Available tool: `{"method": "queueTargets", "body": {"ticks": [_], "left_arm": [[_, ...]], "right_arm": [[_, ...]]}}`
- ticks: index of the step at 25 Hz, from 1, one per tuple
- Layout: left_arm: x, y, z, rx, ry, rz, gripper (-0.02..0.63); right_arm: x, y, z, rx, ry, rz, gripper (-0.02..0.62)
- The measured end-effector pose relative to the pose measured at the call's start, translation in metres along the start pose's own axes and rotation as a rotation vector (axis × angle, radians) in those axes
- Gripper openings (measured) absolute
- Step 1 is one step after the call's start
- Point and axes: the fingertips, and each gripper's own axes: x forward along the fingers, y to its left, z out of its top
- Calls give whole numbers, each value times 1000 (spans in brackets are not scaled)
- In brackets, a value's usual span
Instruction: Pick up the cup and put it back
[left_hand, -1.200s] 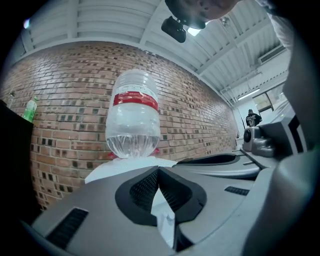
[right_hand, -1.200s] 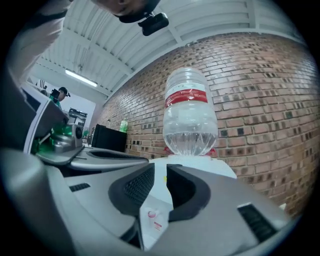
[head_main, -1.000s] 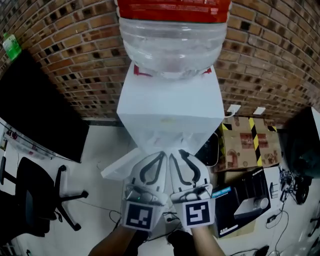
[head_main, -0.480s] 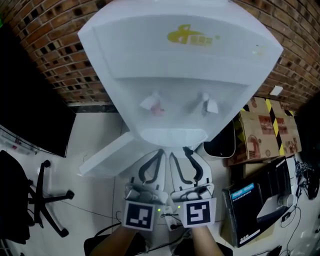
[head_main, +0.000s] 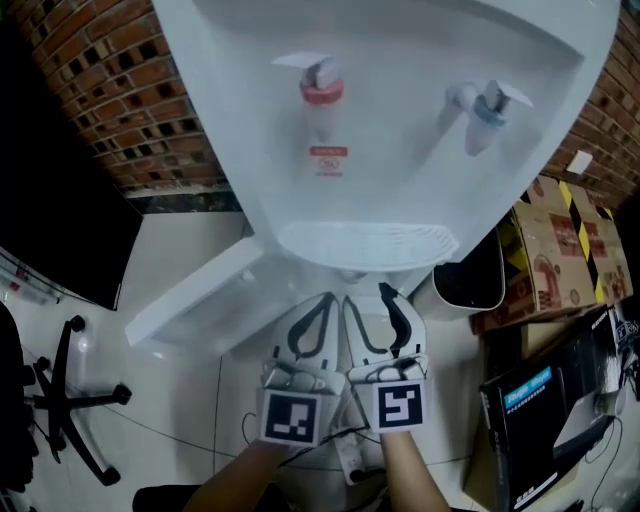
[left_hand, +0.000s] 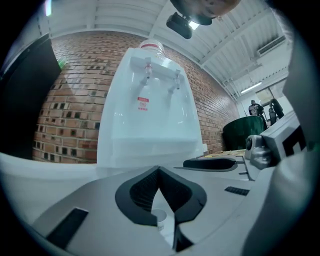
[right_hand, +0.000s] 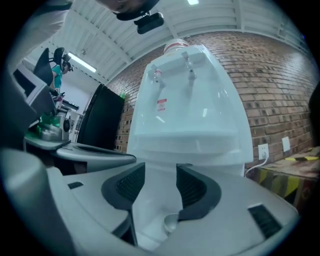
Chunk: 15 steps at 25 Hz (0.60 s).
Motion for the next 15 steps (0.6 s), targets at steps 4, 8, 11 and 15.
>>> {"method": "queueTargets", "body": {"ticks": [4, 8, 11, 15], "left_arm": [[6, -1, -41, -12, -6, 10, -3], [8, 4, -72, -31, -21, 37, -3], [12, 8, -89, -49, -22, 49, -3], [11, 7, -103, -52, -24, 44, -3]], "right_arm": [[14, -6, -49, 5, 8, -13, 216], [29, -13, -90, 28, 16, -22, 278], [43, -20, -114, 35, 10, -34, 285], [65, -24, -144, 87, 1, -50, 341]]}}
